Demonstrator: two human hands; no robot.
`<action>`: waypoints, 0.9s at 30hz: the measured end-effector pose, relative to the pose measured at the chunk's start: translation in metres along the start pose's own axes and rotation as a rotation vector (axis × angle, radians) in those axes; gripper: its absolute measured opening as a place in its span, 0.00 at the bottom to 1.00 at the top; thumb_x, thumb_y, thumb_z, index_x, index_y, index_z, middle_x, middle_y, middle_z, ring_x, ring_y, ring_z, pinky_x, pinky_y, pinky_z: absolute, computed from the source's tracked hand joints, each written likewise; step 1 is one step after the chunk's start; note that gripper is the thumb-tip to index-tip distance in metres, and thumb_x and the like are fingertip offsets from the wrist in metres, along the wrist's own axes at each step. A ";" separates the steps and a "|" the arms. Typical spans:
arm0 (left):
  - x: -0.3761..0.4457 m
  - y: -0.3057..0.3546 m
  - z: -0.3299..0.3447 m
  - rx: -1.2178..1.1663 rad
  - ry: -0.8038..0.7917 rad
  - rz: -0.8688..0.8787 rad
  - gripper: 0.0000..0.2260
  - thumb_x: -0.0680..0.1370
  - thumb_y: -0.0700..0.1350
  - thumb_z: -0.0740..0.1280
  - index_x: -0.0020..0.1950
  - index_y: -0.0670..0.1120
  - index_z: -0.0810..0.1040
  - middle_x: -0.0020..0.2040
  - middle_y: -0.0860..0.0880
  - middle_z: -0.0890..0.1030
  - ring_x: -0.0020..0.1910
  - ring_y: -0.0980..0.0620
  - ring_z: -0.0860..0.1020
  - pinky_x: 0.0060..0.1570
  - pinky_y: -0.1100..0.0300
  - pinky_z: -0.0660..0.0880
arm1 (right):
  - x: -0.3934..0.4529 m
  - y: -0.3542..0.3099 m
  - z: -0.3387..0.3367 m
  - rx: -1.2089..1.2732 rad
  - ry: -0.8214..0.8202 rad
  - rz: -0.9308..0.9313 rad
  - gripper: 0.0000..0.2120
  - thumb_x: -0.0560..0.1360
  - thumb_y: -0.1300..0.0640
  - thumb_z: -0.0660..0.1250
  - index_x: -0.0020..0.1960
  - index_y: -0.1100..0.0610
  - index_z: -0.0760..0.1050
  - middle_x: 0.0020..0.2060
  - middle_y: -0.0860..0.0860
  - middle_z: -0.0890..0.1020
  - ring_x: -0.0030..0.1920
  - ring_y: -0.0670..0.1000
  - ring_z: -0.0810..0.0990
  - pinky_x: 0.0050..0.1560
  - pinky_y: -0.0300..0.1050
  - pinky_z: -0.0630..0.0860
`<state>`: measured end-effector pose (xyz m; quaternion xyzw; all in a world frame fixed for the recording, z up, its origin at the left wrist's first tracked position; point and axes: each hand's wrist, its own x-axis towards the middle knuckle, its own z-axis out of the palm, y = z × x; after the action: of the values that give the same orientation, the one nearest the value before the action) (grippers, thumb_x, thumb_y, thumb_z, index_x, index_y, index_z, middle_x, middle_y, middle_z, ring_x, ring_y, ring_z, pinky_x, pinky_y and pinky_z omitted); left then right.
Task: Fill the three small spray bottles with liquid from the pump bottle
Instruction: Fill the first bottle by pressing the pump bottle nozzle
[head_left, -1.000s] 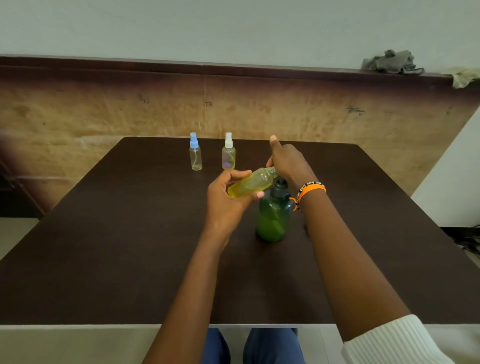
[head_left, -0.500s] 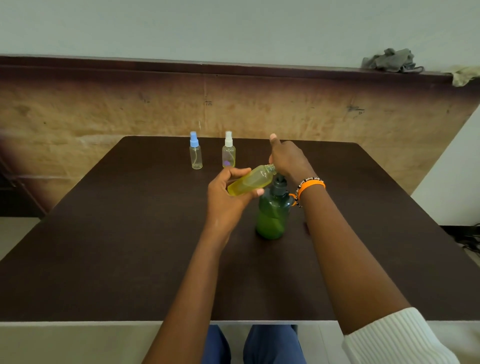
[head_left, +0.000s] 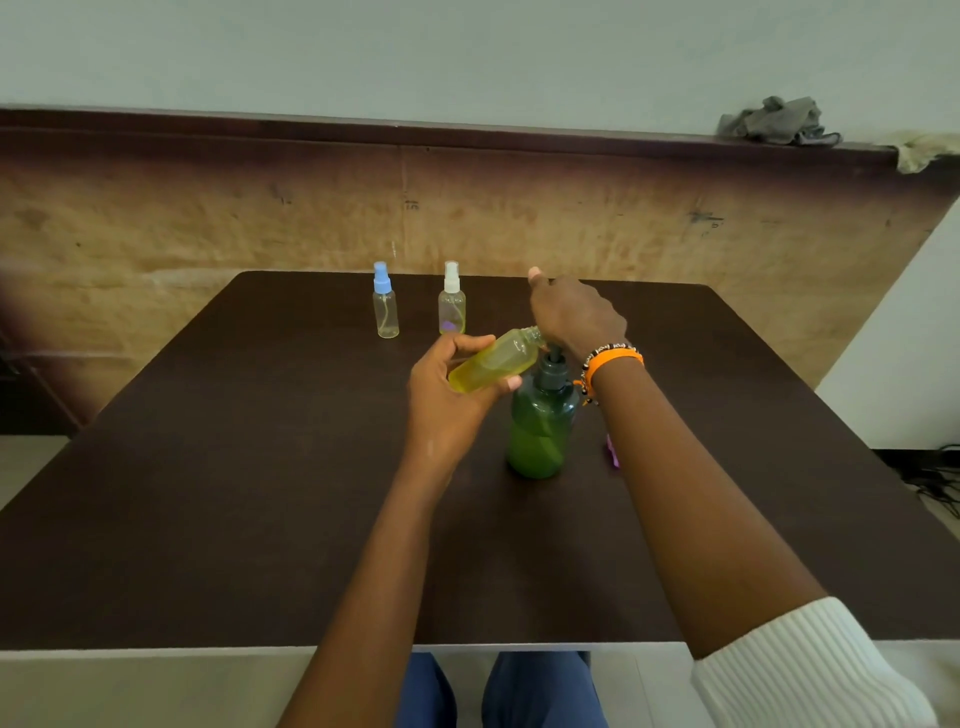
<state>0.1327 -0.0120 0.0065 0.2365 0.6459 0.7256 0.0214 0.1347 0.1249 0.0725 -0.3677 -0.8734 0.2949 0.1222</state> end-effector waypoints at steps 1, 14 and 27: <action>0.000 0.000 0.000 0.002 -0.002 -0.004 0.16 0.65 0.32 0.75 0.49 0.44 0.78 0.51 0.46 0.83 0.49 0.53 0.81 0.47 0.64 0.78 | 0.000 0.001 0.001 0.014 -0.004 0.004 0.27 0.81 0.43 0.45 0.65 0.59 0.70 0.64 0.58 0.74 0.64 0.61 0.71 0.65 0.57 0.65; -0.005 0.004 0.000 -0.003 -0.009 -0.012 0.16 0.65 0.32 0.76 0.47 0.47 0.78 0.49 0.49 0.83 0.46 0.56 0.80 0.42 0.70 0.75 | -0.011 -0.001 -0.003 -0.002 -0.010 -0.004 0.29 0.80 0.41 0.43 0.62 0.60 0.72 0.61 0.58 0.76 0.61 0.61 0.73 0.62 0.55 0.67; -0.004 0.004 0.000 0.017 -0.007 -0.020 0.16 0.65 0.33 0.76 0.50 0.43 0.79 0.50 0.48 0.82 0.44 0.63 0.79 0.42 0.71 0.74 | -0.014 0.000 -0.003 0.072 -0.008 -0.031 0.30 0.80 0.39 0.43 0.58 0.59 0.73 0.58 0.58 0.77 0.56 0.59 0.75 0.58 0.54 0.69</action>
<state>0.1372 -0.0144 0.0085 0.2327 0.6543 0.7190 0.0288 0.1461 0.1159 0.0747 -0.3484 -0.8683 0.3257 0.1361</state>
